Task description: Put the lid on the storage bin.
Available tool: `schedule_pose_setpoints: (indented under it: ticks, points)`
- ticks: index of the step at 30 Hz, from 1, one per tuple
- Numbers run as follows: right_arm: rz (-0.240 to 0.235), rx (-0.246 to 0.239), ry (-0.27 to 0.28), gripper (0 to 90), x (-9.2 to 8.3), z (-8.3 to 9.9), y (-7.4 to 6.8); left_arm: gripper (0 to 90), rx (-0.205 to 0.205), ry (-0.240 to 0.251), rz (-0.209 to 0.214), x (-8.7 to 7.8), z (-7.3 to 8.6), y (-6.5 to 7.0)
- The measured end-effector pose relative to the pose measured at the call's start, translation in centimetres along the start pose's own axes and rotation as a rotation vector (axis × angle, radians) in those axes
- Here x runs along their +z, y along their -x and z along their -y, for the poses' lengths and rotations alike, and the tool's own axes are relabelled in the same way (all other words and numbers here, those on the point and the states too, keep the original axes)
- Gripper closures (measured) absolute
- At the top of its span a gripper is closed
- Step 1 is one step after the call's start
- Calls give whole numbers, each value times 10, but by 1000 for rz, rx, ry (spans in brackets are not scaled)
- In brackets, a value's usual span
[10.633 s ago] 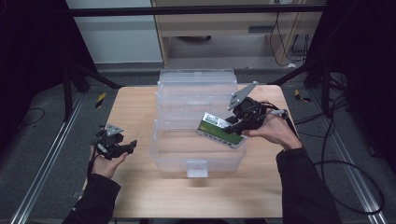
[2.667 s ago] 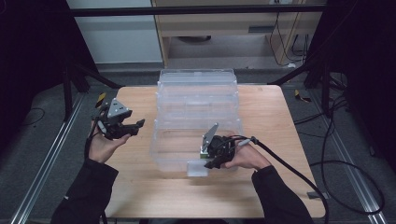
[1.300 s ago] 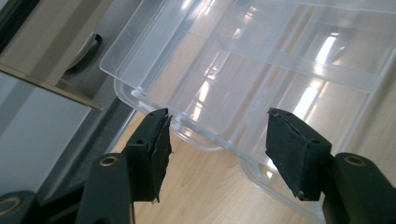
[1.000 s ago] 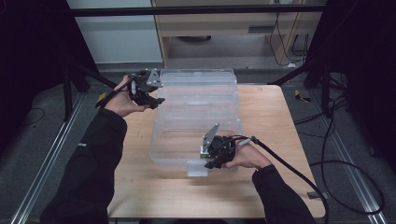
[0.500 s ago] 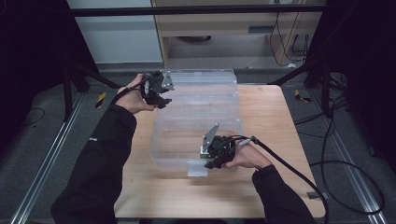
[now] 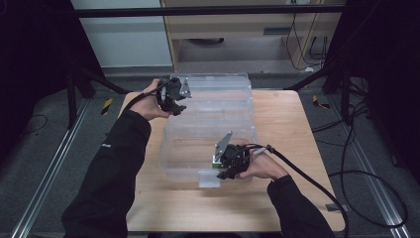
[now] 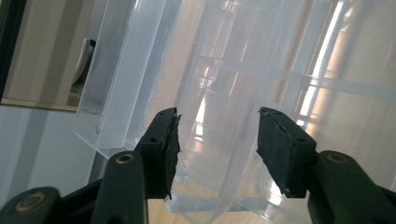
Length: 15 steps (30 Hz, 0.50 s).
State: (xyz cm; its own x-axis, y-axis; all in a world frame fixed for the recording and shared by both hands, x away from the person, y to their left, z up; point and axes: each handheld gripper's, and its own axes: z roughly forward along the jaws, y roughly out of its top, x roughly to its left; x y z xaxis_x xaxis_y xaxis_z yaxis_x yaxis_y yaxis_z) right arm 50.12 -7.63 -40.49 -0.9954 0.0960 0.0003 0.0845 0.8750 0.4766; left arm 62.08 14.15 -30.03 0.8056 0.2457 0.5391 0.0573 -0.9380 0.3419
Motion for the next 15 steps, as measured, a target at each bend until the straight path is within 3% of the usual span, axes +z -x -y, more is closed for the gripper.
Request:
schedule_pose_setpoints:
  ticks: [15]
  points:
    - [-2,4,-1,703,0,0,0,570,41,-47,27,13,-4,5]
